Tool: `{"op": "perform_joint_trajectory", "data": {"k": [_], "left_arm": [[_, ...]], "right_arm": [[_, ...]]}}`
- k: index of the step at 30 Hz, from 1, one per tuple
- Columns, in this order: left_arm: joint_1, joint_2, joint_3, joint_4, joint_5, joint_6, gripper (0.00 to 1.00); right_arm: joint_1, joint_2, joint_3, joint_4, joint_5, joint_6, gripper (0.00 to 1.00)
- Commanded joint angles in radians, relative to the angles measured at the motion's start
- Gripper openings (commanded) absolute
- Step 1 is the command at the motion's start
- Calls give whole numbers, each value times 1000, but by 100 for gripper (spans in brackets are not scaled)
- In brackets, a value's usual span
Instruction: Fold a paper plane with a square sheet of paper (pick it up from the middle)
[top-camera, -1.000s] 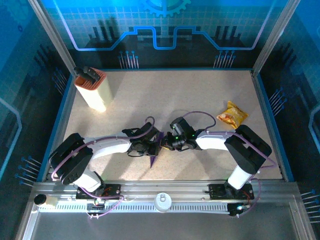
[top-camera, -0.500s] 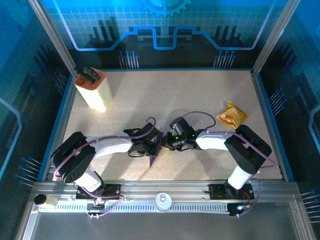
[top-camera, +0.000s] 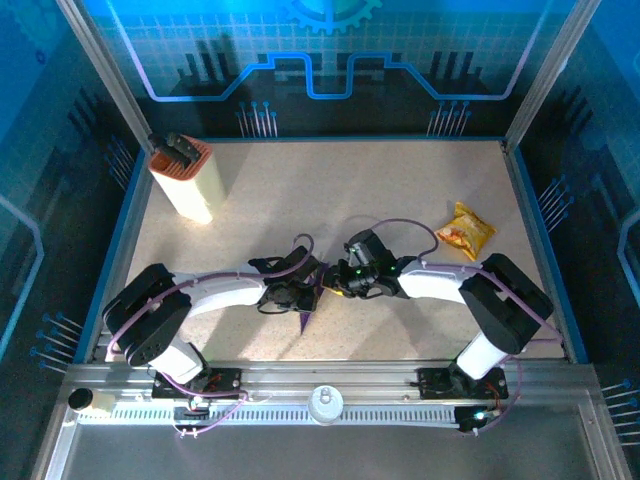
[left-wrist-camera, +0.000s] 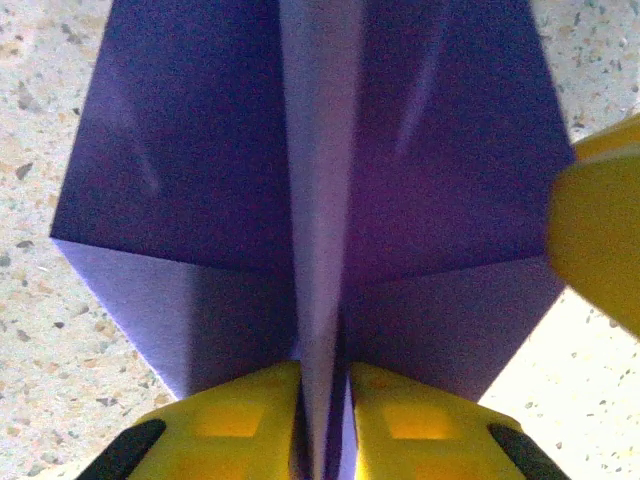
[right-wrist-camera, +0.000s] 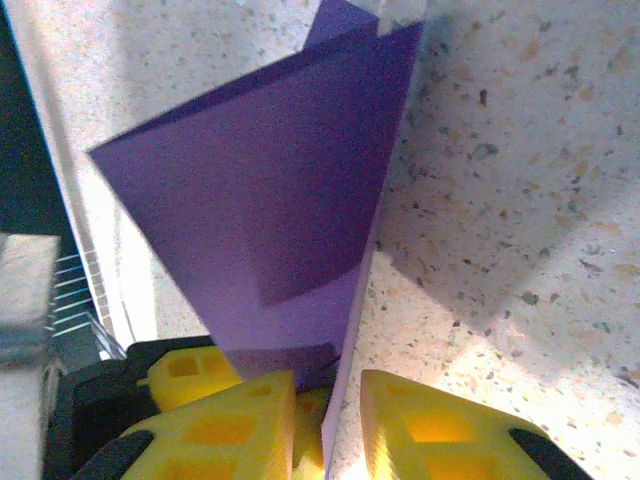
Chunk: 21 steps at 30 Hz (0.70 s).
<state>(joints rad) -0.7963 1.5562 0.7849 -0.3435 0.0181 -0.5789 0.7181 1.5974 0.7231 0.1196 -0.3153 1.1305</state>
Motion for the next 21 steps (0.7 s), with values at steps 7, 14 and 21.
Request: {"op": "perform_joint_trajectory", "data": {"k": [7,14,21], "left_arm": [[-17,15,38,-47,-37,-7,13],[-21,23,63,-91,-114,-47,11],[-24,60,130,-187,-241,-142,10]], "right_arm": [[-12,-53,-20,-60,20,-38,27],[-40,-155,-54,-177,92,-76,28],[-109,-311,-138,-283,163,-93,31]]}}
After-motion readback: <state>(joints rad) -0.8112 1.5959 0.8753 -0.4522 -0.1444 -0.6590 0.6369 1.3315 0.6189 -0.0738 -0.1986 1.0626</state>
